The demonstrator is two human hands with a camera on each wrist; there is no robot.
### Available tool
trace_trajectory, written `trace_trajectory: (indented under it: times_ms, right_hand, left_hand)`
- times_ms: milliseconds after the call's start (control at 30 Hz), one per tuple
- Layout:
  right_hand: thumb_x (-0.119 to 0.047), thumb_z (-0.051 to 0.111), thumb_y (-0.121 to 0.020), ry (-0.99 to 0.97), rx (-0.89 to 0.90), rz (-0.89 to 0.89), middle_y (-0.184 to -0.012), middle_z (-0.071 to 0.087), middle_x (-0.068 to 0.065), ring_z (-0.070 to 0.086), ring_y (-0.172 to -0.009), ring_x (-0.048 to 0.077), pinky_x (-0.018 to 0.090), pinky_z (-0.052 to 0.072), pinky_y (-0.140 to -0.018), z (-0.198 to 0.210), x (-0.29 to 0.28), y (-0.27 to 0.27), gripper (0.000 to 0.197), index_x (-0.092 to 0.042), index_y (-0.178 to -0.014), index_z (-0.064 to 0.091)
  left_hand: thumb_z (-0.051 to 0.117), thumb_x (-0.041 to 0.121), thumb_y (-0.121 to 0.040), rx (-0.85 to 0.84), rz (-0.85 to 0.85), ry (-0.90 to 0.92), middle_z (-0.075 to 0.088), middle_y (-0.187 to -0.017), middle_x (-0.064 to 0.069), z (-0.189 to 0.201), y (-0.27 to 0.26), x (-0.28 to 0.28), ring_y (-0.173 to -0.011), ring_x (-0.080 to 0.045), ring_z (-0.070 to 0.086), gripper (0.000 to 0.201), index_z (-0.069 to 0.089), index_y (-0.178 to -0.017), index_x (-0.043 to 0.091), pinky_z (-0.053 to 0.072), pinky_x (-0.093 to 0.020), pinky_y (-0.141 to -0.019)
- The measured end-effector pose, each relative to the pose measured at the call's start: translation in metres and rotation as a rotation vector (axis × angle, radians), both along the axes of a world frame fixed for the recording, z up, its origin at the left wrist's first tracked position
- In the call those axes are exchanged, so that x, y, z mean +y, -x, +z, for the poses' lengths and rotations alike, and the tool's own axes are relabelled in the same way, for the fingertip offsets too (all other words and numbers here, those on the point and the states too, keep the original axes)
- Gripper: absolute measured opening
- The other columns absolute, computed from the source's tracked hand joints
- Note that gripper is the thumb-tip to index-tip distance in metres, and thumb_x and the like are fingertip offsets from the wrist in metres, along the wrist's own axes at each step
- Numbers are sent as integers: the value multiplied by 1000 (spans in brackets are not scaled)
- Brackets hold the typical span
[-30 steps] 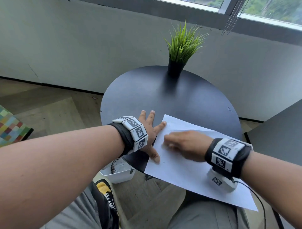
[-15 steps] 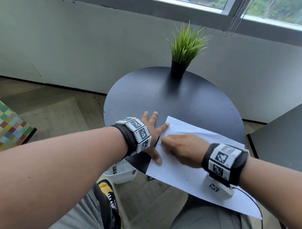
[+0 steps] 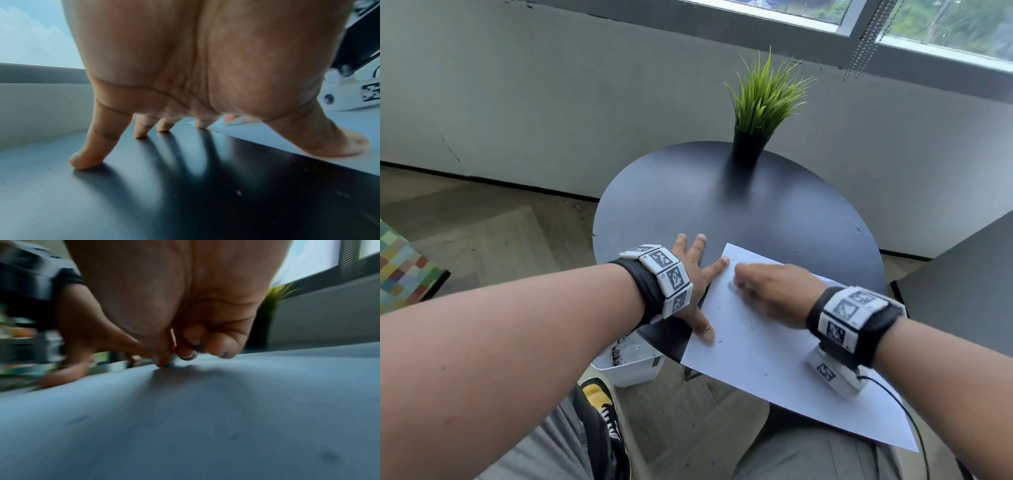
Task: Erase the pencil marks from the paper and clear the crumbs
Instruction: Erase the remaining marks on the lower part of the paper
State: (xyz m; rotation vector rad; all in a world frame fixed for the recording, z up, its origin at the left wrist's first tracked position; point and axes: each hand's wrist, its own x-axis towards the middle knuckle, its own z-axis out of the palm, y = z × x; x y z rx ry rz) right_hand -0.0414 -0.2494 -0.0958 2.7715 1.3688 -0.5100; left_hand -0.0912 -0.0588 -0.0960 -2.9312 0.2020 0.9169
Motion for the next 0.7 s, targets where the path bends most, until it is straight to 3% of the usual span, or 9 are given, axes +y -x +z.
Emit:
trace_trajectory:
  times_ms: [100,167,233,367,433,500,600,700]
  right_hand:
    - [-29,37,-96,-38,-37,-12,-88,48,-6,54,-85,27,40,46,-72,-3,-5,5,11,-28,-91,28]
    - [-22,42,-94,2,63,160,-90,46,-6,52,-84,25,41,45,-70,-7,-2,35,13,-29,-95,31]
    - [-27,41,-96,32,106,198,-98,52,-6,54,-87,26,42,46,-71,-2,-7,46,7,-28,-103,39]
    - [-42,38,-98,-10,11,-184,-103,62,-3,56,-90,26,38,48,-77,5,-19,5,18,-27,-106,45]
    - [-41,39,-99,-18,-9,-234,-99,63,0,55,-88,28,38,48,-76,3,-15,-4,19,-25,-104,45]
    - [-37,40,-99,-35,6,-241,-100,63,4,55,-89,30,38,48,-76,-2,-7,-6,18,-21,-105,46]
    - [-35,43,-99,-55,42,-288,-103,63,6,55,-93,30,36,45,-75,-1,1,-17,18,-19,-108,47]
    - [-35,42,-100,-54,34,-285,-104,63,7,55,-94,30,36,44,-76,1,6,-20,19,-18,-108,47]
  left_hand:
    - [68,88,-55,12,-2,-6,-28,-161,-12,1,0,1,-148,-46,-18,141,-23,-152,41,19,-73,-109]
    - [69,87,-54,20,-3,-7,-28,-161,-12,2,1,1,-148,-46,-18,142,-23,-152,41,18,-73,-109]
    - [69,86,-54,16,-9,-16,-28,-161,-12,3,0,0,-148,-46,-18,141,-22,-152,41,18,-73,-109]
    - [68,86,-56,-17,-14,-29,-17,-164,-11,5,-3,1,-150,-43,-5,138,-17,-154,40,24,-71,-108]
    - [73,81,-58,-53,-13,-6,-9,-165,-11,8,-8,5,-149,-41,9,136,-16,-153,42,30,-64,-107]
    - [76,75,-62,-74,-35,27,-11,-165,-9,11,-11,7,-145,-42,20,130,-12,-153,47,35,-57,-107]
    - [70,80,-62,-85,-152,13,-17,-165,5,7,-6,4,-148,-36,9,121,3,-156,43,35,-61,-106]
    - [61,90,-57,-100,-177,4,-13,-164,18,-4,-1,9,-150,-24,-2,128,-2,-156,40,30,-70,-102]
